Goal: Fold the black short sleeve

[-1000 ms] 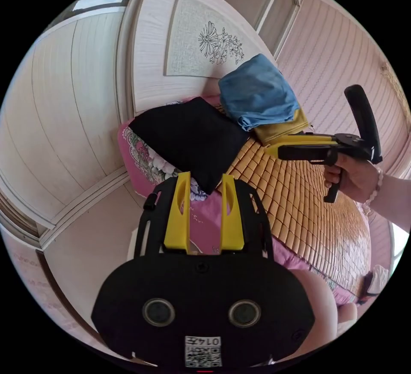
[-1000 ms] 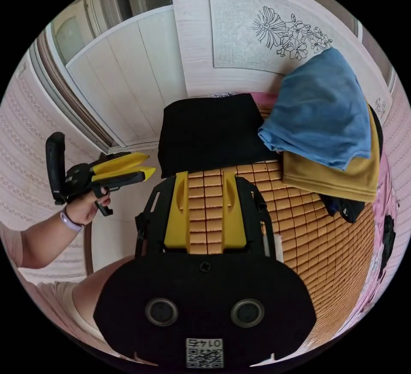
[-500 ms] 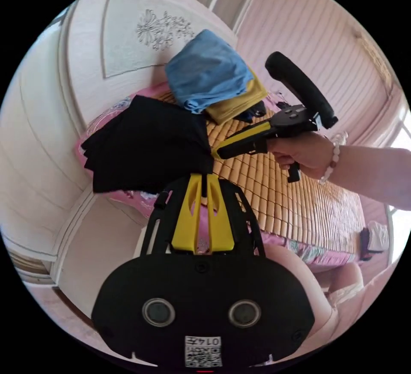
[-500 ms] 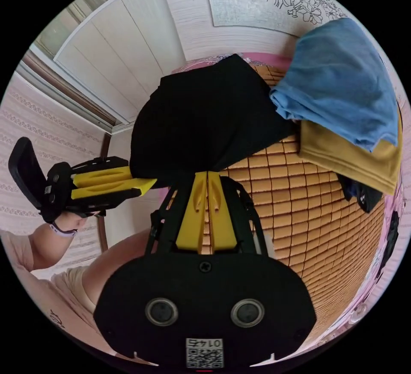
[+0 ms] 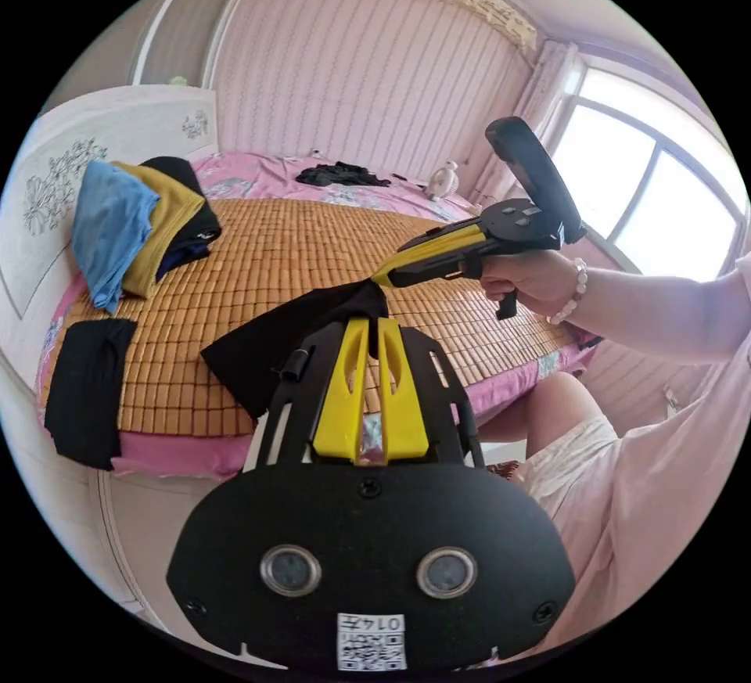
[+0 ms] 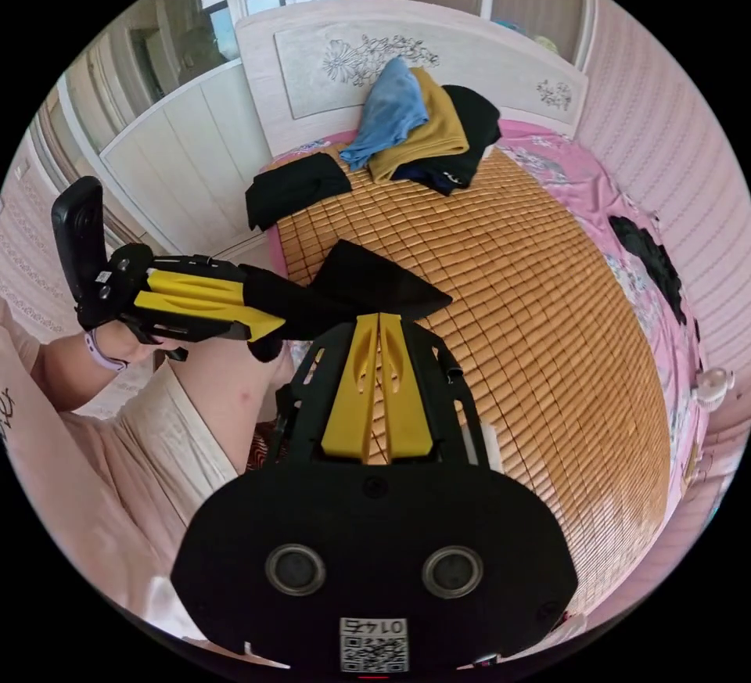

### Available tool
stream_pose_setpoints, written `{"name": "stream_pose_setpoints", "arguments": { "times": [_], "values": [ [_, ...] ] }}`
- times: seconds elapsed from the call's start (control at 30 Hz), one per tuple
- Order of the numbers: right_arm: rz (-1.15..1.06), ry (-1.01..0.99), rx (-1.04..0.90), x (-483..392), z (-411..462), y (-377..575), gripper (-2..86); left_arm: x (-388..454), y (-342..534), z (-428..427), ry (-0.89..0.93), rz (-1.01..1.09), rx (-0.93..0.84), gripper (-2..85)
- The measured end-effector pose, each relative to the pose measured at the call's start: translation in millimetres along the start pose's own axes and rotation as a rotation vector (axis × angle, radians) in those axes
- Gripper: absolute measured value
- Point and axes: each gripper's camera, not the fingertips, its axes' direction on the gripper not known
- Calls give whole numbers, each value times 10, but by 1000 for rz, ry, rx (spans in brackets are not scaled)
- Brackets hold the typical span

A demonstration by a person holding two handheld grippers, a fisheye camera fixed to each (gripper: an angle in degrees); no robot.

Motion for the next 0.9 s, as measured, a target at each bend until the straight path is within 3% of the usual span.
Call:
{"name": "stream_pose_setpoints", "arguments": {
  "times": [0.17,0.33,0.63,0.77,0.9],
  "values": [
    [237,183,-132,712,-216,1080,1,662,-259,687,282,32,-90,39],
    [344,186,-157,905,-347,1938,35,799,-89,1096,215,13,-266,50],
    [178,4,-90,556,-241,1758,108,994,-186,1555,157,2,-420,53],
    [184,-2,-204,627,-56,1689,93,1145,-317,1628,132,22,-442,56],
    [336,-134,-72,1094,-633,1930,24,1223,-419,1674,111,26,-464,64]
  ]
}}
